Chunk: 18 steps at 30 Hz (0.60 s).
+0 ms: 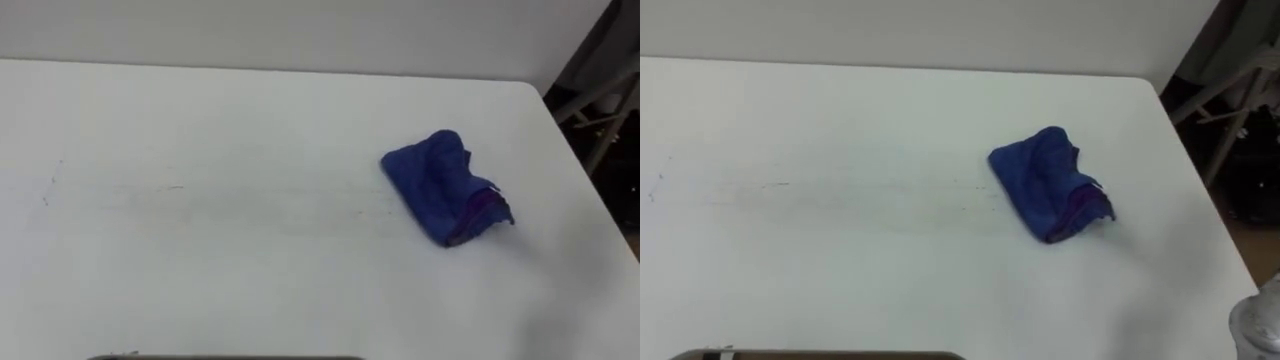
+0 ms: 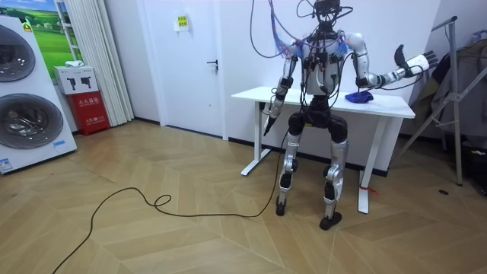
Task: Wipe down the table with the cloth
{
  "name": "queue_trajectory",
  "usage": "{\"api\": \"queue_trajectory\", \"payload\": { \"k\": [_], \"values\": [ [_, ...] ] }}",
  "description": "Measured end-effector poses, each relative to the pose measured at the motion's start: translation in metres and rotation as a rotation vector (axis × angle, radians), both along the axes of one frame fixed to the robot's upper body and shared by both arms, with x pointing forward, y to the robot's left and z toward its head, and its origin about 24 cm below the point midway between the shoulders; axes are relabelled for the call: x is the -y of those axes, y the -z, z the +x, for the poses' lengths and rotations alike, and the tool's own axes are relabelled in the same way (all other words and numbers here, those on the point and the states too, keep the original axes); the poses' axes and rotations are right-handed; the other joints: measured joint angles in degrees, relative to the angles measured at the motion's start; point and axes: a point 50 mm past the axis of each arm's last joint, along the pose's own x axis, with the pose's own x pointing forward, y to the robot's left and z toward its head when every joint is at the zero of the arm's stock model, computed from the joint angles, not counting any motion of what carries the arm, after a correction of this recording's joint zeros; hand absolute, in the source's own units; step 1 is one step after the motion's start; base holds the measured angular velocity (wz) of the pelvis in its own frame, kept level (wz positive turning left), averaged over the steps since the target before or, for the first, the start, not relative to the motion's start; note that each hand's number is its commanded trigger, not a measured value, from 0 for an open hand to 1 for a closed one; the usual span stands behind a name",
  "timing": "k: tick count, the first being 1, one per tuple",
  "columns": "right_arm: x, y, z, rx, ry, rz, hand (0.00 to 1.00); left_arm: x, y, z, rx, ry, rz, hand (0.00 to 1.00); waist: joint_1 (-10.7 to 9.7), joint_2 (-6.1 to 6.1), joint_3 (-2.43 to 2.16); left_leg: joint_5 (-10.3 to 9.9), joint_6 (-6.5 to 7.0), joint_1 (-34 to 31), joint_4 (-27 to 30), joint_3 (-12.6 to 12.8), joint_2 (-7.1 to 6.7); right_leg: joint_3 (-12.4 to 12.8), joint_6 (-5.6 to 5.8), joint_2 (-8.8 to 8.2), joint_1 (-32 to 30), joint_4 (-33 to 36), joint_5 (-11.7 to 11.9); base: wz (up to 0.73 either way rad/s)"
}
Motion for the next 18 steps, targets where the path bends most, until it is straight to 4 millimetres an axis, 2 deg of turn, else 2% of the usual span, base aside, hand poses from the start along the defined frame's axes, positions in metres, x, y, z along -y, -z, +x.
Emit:
{"api": "queue_trajectory", "payload": {
  "k": [6,10,14,17,18],
  "values": [
    [0.025,0.029,-0.035,0.036,0.256,0.191,0.00,-0.002,0.001,-0.006,-0.037,-0.029,0.003,0.00,-1.97,0.18,0.02,-0.09,-0.02,-0.35,-0.08,0.06,0.01,-0.05,0.01,0.03,-0.23,-0.08,0.00,0.00],
    [0.038,0.058,-0.063,0.071,0.465,0.405,0.00,-0.003,0.000,-0.005,-0.045,-0.037,0.013,0.00,-3.48,0.39,-0.21,-0.11,-0.02,-0.36,-0.51,0.07,0.01,0.03,0.02,0.09,-0.44,-0.08,-0.01,0.00],
    [0.039,0.075,-0.095,0.107,0.635,0.513,0.00,-0.004,-0.001,-0.005,-0.046,-0.040,0.020,0.00,-4.52,0.82,-0.46,-0.12,-0.04,-0.70,-0.60,0.16,0.00,0.10,0.03,0.10,-0.90,-0.07,-0.02,-0.01],
    [0.036,0.098,-0.119,0.094,0.778,0.631,0.00,-0.004,0.000,-0.003,-0.046,-0.048,0.014,0.00,-4.96,0.77,-0.51,-0.12,-0.04,-1.00,-0.59,0.16,0.01,0.24,0.03,0.10,-1.17,-0.10,-0.02,0.00],
    [0.033,0.112,-0.130,0.073,0.837,0.695,0.00,-0.004,0.000,-0.003,-0.038,-0.063,0.005,0.00,-5.12,0.82,-0.47,-0.13,-0.05,-1.01,-0.58,0.16,0.01,0.26,0.03,0.11,-1.14,-0.10,-0.02,0.00]
  ]
}}
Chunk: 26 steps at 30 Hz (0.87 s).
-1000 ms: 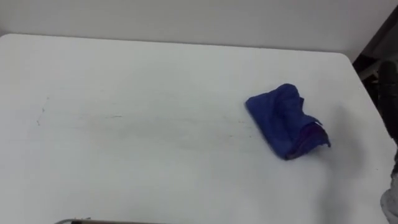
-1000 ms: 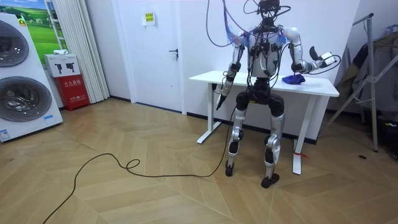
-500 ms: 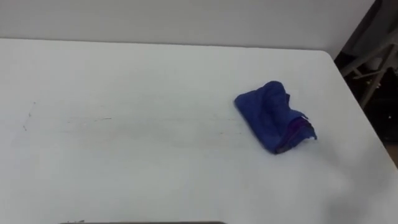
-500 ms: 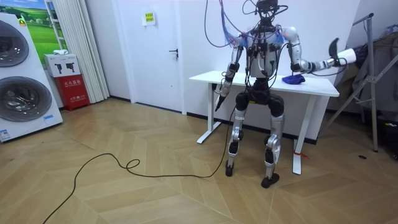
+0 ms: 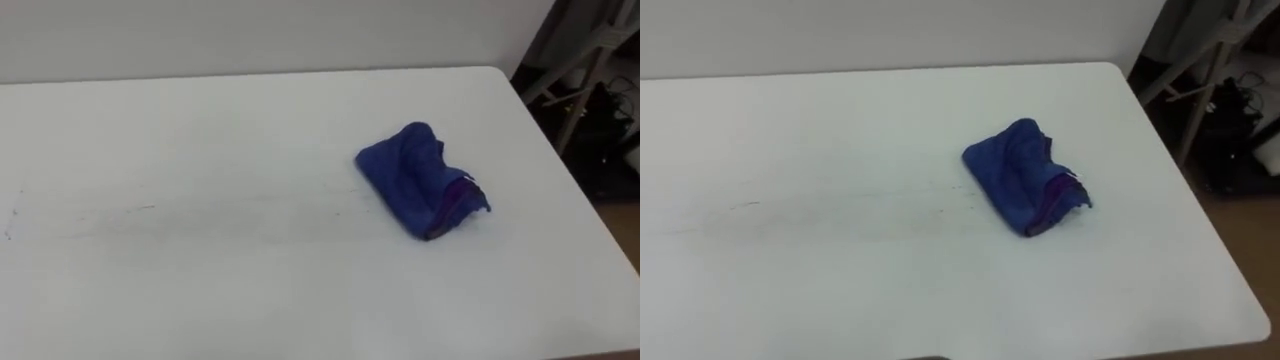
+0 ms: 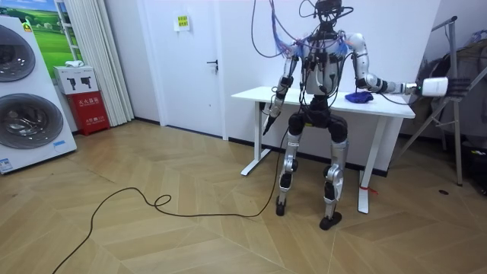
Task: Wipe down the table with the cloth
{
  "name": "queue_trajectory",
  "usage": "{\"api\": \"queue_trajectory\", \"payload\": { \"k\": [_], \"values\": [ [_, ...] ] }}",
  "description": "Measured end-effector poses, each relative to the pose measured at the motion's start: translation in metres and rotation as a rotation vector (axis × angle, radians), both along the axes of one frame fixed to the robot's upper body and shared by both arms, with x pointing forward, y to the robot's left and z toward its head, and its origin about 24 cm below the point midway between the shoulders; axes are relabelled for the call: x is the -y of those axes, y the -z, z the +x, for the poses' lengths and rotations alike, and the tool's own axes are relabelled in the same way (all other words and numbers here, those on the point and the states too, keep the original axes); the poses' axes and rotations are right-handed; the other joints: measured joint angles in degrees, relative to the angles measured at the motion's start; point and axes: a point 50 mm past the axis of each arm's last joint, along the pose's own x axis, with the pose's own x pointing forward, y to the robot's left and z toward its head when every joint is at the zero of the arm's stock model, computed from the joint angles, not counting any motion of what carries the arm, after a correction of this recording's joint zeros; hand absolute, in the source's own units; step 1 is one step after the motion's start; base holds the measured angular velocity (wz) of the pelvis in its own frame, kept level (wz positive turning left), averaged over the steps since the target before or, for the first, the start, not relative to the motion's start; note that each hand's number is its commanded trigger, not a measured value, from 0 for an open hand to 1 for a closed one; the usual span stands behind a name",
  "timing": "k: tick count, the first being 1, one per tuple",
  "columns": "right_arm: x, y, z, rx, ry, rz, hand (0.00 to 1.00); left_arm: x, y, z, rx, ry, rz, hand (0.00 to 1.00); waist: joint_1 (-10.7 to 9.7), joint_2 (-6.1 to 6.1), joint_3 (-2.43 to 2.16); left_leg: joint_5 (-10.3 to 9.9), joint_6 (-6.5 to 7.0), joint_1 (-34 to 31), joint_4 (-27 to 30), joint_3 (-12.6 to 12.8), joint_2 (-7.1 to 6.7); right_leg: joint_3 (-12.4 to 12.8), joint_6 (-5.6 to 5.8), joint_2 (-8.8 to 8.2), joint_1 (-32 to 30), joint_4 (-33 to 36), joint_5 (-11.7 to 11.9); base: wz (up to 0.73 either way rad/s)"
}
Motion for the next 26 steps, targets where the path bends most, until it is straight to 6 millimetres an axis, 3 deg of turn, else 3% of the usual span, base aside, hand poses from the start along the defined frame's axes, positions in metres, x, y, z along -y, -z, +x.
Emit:
{"api": "queue_trajectory", "payload": {
  "k": [6,11,14,18,21,26],
  "values": [
    [-0.028,0.052,-0.055,-0.075,0.175,0.287,0.00,0.001,0.002,-0.007,-0.025,-0.013,-0.013,0.00,-0.50,0.47,-0.34,-0.08,-0.02,-0.17,0.03,-0.50,0.02,-0.35,0.00,0.00,0.20,-0.04,0.00,0.03],
    [-0.067,0.084,-0.070,-0.200,0.010,0.491,0.00,0.007,0.008,-0.014,-0.069,-0.013,-0.052,0.00,0.36,1.26,-0.33,-0.07,-0.01,-0.28,0.26,-0.88,0.00,-0.24,0.00,-0.01,0.36,-0.02,0.00,0.03],
    [-0.085,0.098,-0.063,-0.375,-0.308,0.588,0.00,0.010,0.010,-0.012,-0.079,-0.001,-0.066,0.00,1.52,1.19,-0.19,-0.09,-0.02,-0.32,0.46,-0.92,0.00,-0.07,-0.01,-0.01,0.31,-0.01,0.00,-0.01],
    [-0.106,0.110,-0.033,-0.542,-0.806,0.643,0.00,0.019,0.015,-0.003,-0.096,0.051,-0.093,0.00,4.66,1.45,0.00,-0.11,-0.03,-0.29,0.84,-1.11,0.05,0.13,-0.16,0.15,0.52,-0.12,0.10,-0.01],
    [-0.119,0.114,-0.007,-0.597,-1.062,0.650,0.00,0.025,0.018,0.002,-0.108,0.086,-0.109,0.00,6.03,1.79,0.15,-0.12,-0.05,-0.31,0.94,-1.83,0.05,-0.52,-0.16,0.20,1.06,-0.35,0.10,0.12],
    [-0.133,0.116,0.013,-0.650,-1.301,0.656,0.00,0.027,0.020,0.000,-0.135,0.106,-0.092,0.00,7.53,2.03,0.26,-0.15,-0.10,-0.78,0.82,-2.59,0.06,-1.16,-0.14,0.40,1.32,-1.05,0.11,0.07]
  ]
}}
